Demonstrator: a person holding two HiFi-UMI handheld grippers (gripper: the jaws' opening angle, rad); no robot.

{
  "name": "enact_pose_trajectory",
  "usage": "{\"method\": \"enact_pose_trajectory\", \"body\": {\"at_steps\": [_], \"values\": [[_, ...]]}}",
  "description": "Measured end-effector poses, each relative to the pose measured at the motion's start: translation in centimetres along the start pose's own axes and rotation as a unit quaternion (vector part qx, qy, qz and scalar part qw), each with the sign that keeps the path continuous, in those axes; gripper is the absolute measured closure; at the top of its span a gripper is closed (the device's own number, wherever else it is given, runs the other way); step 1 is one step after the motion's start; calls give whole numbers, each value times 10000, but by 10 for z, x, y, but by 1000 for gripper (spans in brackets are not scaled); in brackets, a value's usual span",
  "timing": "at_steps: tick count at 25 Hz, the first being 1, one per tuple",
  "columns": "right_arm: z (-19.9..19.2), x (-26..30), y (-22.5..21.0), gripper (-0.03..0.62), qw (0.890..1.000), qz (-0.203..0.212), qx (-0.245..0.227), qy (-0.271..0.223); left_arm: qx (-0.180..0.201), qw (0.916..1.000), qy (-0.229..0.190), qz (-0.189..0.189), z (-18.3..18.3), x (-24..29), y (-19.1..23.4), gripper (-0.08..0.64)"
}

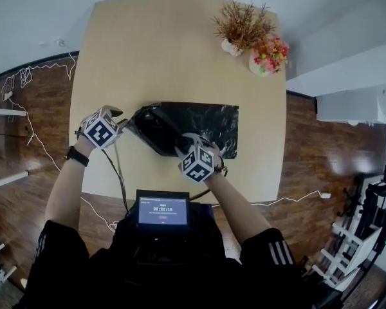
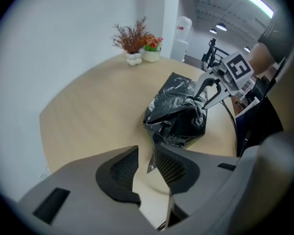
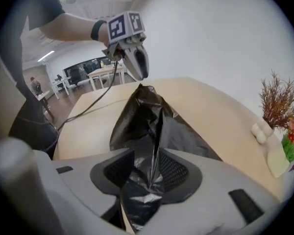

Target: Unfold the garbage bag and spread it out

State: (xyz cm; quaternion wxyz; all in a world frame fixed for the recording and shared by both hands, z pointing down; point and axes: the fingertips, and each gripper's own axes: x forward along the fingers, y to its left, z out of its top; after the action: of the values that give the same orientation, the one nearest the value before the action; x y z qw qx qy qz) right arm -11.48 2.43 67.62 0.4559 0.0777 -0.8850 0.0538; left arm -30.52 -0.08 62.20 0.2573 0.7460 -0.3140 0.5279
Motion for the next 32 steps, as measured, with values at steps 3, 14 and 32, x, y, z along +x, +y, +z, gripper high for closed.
{"method": "enact_pose_trajectory", "body": {"at_steps": [3,14,32], "values": [[26,-1,3,408,9996,63,-45,-258,192,9997,-127,-15,-7,7,-10,446],[15,35,25,410,9988,424,-223,113,1300,9913,27,-219,-11,79,-43,512],[-11,45,37,347,9946,858,-351,464,1446,9866,742,-162,-30,111,-21,351]]}}
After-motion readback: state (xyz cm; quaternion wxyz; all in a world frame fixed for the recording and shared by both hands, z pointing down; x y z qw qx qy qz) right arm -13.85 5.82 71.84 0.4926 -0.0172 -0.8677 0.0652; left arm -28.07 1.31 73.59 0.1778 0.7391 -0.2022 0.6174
